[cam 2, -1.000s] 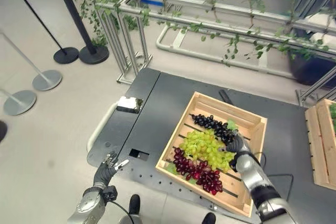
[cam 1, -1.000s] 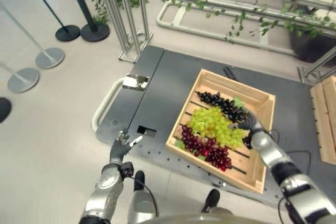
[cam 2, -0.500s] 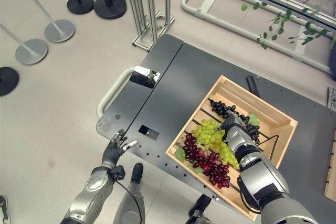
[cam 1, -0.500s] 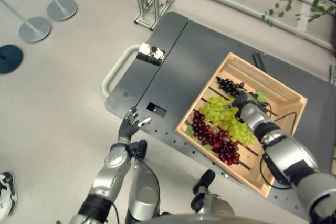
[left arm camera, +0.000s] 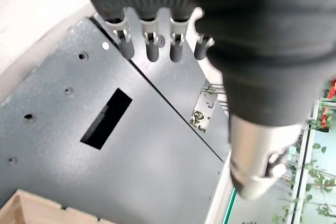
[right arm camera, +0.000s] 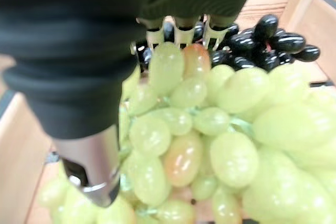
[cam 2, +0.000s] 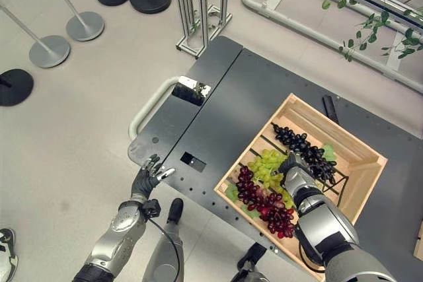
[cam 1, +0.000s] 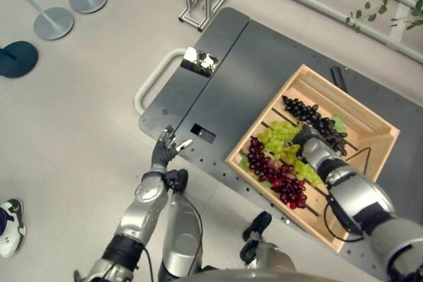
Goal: Pick up the fruits from the basket on one side to the basket on the other side
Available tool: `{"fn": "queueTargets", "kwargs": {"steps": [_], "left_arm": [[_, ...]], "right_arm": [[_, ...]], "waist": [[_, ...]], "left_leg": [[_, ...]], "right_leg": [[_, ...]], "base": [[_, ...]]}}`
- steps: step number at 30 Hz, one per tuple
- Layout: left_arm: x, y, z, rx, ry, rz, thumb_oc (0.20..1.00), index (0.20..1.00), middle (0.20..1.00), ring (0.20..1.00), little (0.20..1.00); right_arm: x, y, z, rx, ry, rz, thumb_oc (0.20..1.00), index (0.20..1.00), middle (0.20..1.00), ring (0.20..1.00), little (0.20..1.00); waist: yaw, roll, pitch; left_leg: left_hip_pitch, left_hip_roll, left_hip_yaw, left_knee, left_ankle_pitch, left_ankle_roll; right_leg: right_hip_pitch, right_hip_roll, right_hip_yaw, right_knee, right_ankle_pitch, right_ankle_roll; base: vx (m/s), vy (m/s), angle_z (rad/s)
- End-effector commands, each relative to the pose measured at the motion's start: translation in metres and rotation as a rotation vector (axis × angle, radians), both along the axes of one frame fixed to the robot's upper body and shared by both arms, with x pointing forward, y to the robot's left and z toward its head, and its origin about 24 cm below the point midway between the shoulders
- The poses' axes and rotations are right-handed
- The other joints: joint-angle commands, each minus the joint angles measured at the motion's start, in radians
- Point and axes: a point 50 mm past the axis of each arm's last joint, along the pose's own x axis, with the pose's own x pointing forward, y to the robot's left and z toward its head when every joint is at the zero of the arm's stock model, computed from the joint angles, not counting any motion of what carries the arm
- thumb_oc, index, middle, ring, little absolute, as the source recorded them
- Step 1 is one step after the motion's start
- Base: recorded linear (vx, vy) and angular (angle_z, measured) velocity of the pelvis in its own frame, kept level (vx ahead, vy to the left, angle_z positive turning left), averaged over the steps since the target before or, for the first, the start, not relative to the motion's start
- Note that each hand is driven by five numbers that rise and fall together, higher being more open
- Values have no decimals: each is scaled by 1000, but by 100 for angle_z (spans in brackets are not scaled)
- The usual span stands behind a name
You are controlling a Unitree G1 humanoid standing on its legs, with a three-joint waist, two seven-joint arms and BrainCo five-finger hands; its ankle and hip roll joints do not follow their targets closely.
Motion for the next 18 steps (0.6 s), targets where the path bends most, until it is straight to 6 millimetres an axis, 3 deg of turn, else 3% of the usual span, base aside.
{"fn": "queueTargets", "kwargs": {"steps": [1, 5, 8, 13, 18], "left_arm": [[5, -12, 30, -46, -149, -18, 1000, 1000, 1000, 1000, 1000], [1, 8, 26, -31, -130, 70, 1000, 1000, 1000, 1000, 1000], [-2, 18, 23, -24, -115, 107, 1000, 1000, 1000, 1000, 1000], [-3, 22, 27, -7, -126, 100, 1000, 1000, 1000, 1000, 1000], [-2, 22, 33, -7, -149, 99, 1000, 1000, 1000, 1000, 1000]], "right_arm": [[16, 6, 27, -39, -104, 66, 1000, 1000, 1000, 1000, 1000], [12, 26, 28, 61, -181, 179, 1000, 1000, 1000, 1000, 1000], [6, 27, 35, 53, -215, 253, 1000, 1000, 1000, 1000, 1000], [-3, 5, 51, -49, -224, 301, 1000, 1000, 1000, 1000, 1000], [-11, -15, 43, -21, -207, 207, 1000, 1000, 1000, 1000, 1000]], "waist": [[3, 4, 34], [-26, -38, 41], [-42, -67, 42], [-53, -95, 42], [-52, -107, 46]], "left_leg": [[-31, -49, 8, -79, 38, 41], [-28, -44, 20, -79, 37, 45], [-24, -38, 26, -79, 33, 45], [-19, -36, 32, -79, 28, 50], [-13, -37, 30, -79, 22, 52]], "right_leg": [[-21, -35, 6, 106, -83, 46], [-35, -34, 24, 111, -80, 45], [-37, -33, 28, 111, -81, 43], [-41, -37, 31, 116, -81, 45], [-37, -40, 33, 125, -87, 46]], "base": [[0, 0, 0], [-2, 0, -2], [-3, -13, -9], [-1, -15, -5], [-3, -1, -1]]}}
